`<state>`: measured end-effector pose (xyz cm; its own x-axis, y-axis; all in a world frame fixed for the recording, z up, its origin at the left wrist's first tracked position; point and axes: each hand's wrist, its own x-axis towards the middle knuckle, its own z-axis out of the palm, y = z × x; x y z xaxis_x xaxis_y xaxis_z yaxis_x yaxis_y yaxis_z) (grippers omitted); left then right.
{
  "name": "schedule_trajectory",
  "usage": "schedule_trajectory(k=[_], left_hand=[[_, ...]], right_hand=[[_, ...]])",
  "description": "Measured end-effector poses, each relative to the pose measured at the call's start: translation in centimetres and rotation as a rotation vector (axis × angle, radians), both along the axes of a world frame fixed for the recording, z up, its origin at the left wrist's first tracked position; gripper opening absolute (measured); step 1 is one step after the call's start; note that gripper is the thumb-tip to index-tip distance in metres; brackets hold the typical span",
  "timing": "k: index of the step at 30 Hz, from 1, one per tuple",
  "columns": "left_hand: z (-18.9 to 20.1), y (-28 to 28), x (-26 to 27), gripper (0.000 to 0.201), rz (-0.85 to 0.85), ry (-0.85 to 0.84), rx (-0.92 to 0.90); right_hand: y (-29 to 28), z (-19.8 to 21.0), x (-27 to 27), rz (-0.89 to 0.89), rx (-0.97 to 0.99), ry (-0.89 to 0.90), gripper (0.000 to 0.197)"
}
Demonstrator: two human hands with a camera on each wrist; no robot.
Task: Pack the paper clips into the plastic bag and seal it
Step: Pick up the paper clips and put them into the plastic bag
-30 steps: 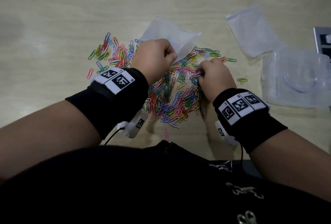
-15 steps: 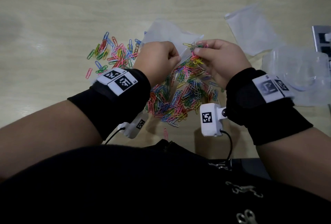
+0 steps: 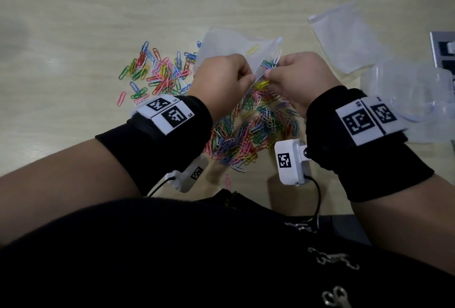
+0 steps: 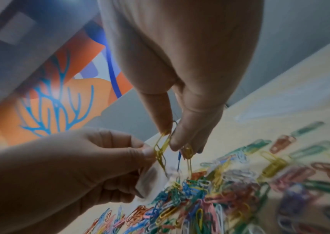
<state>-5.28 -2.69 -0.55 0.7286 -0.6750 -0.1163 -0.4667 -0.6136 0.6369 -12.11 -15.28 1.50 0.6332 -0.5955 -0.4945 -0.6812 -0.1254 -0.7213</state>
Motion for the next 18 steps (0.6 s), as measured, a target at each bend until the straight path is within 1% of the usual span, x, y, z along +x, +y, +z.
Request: schedule_trajectory(k=[1,2,3,6,8,11,12,13,15,18], left_hand=[[0.0,0.0,0.0,0.015,-0.003,0.000,0.004],[0.0,-0.1,0.0,0.016,-0.005,-0.003,0.009],[0.0,-0.1,0.0,0.016,-0.008,-0.008,0.014],[0.0,-0.1,-0.1,0.016,-0.028,-0.027,0.027],[-0.1,-0.1,-0.1,0.017,-0.046,-0.026,0.031],[-0.5,0.1,-0.2,0.015,-0.092,-0.026,0.027],[-0.6,0.1,-0.2,0.015,-0.105,-0.027,0.024],[-0.7,0.2,-0.2,0.015,-0.114,-0.029,0.020],[-0.8,0.2,-0.3,0.016,-0.124,-0.024,0.000],[-0.8,0.1,-0.4,0.015,-0.091,0.016,-0.076]], right_hand=[[0.2,0.2,0.1,0.007,-0.034,-0.009,0.032],[0.2,0.2,0.2,0.006,-0.068,-0.029,0.035],[0.3,0.3,0.2,0.001,-0.095,-0.038,0.034],[0.2,0.1,0.1,-0.039,-0.120,-0.067,0.022],[0.2,0.0,-0.2,-0.085,-0.104,-0.078,0.020],[0.5,-0.3,-0.6,-0.099,-0.032,-0.092,0.012],[0.4,-0.5,-0.5,-0.107,0.002,-0.086,0.013],[0.3,-0.5,-0.5,-0.107,0.043,-0.075,0.016],[0.0,-0.7,-0.5,-0.042,0.093,-0.026,0.029],[0.2,-0.9,-0.1,0.076,0.042,0.050,0.042]])
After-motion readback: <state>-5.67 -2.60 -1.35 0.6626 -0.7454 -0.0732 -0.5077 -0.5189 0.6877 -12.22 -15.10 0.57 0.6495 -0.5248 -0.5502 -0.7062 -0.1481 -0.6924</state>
